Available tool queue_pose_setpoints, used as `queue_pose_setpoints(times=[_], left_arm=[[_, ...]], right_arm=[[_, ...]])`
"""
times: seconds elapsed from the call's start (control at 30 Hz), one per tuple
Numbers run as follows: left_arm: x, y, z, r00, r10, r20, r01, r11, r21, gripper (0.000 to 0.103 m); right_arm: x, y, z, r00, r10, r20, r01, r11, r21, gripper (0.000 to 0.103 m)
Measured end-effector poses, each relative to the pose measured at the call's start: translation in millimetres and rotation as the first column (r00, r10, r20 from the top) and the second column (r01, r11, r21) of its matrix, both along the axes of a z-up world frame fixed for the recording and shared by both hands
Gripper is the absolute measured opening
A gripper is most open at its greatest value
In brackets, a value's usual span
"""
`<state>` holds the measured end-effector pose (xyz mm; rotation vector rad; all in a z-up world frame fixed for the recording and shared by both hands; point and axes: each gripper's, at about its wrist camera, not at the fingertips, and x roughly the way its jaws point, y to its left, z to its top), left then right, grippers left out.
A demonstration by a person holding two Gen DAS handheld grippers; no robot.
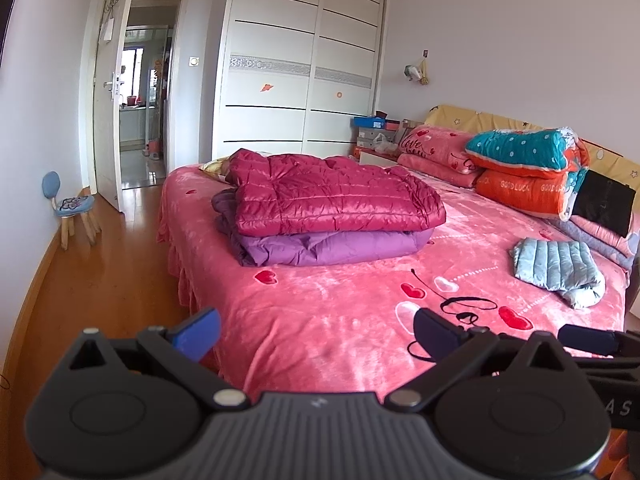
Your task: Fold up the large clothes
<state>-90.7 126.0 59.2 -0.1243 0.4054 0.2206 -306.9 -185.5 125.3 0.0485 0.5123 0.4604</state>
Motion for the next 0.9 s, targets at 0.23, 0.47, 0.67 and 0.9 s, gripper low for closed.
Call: queue_pose_setpoints(times=[0.23, 0.47, 0.67, 0.9], left_arm=[[1.6, 2.0, -3.3, 1.0, 0.023, -0.008, -0.023, 1.0, 0.005, 0.102], [1.3, 2.4, -5.1, 0.999, 0.047, -0.014, -0.047, 0.999, 0.025, 0.102], [0.8, 3.1, -6.9, 0.998, 0.053, -0.018, -0.053, 0.998, 0.025, 0.102], [1.1, 0.4, -8.2, 0.998, 0.063, -0.016, -0.062, 0.997, 0.04, 0.102]], right_arm=[[2.8, 1.2, -2.4, 1.0, 0.0, -0.009, 0.0, 1.0, -0.002, 0.103], [6.0, 4.5, -4.9, 1.0, 0.008, -0.021, -0.009, 1.0, -0.01, 0.103], [6.5, 4.8, -5.8, 1.0, 0.007, -0.025, -0.007, 1.0, -0.012, 0.103], [6.7, 3.5, -6.6, 1.0, 0.009, -0.025, -0.01, 1.0, -0.016, 0.103]])
